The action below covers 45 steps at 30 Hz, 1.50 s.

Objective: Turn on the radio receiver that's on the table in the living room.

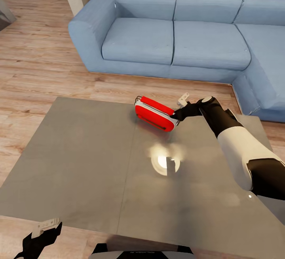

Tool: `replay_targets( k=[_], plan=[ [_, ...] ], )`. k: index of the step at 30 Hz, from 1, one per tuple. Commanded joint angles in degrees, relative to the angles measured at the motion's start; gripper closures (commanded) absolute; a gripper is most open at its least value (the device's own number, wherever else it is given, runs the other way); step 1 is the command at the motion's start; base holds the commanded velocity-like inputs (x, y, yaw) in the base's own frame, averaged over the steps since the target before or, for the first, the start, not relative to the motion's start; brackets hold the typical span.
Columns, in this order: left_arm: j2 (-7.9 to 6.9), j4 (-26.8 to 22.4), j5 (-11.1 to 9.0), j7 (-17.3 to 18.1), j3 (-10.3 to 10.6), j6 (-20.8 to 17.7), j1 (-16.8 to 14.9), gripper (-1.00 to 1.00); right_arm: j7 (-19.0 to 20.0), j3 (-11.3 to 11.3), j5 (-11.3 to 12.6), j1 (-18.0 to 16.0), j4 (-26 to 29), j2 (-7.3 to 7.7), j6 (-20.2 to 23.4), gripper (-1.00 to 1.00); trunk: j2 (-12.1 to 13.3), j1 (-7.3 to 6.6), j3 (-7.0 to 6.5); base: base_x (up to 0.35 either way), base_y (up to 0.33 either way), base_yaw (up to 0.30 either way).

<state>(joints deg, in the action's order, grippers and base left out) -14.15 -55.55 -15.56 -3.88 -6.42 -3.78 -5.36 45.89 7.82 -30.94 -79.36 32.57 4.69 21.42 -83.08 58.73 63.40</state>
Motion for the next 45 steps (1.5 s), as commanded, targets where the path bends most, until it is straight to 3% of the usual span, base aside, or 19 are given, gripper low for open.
replay_targets(
  k=[1,27,45],
  plan=[
    [0.00,0.0,0.0,0.0,0.0,0.0,0.0,-1.00,0.0,0.0,0.0,0.0,0.0,0.02,0.0,1.00,0.0,0.00,0.00,0.000,0.000,0.000],
    [0.02,-0.1,-0.3,0.1,0.0,0.2,0.0,-1.00,-0.3,0.0,-0.1,0.0,0.0,0.15,0.7,1.00,0.0,0.00,0.00,0.000,0.000,0.000],
    [0.61,-0.2,-0.2,-0.2,0.0,0.1,0.0,-1.00,-0.2,-0.1,-0.1,0.0,0.0,0.15,0.7,1.00,7.2,-3.95,-3.23,0.000,0.000,0.000]
  ],
)
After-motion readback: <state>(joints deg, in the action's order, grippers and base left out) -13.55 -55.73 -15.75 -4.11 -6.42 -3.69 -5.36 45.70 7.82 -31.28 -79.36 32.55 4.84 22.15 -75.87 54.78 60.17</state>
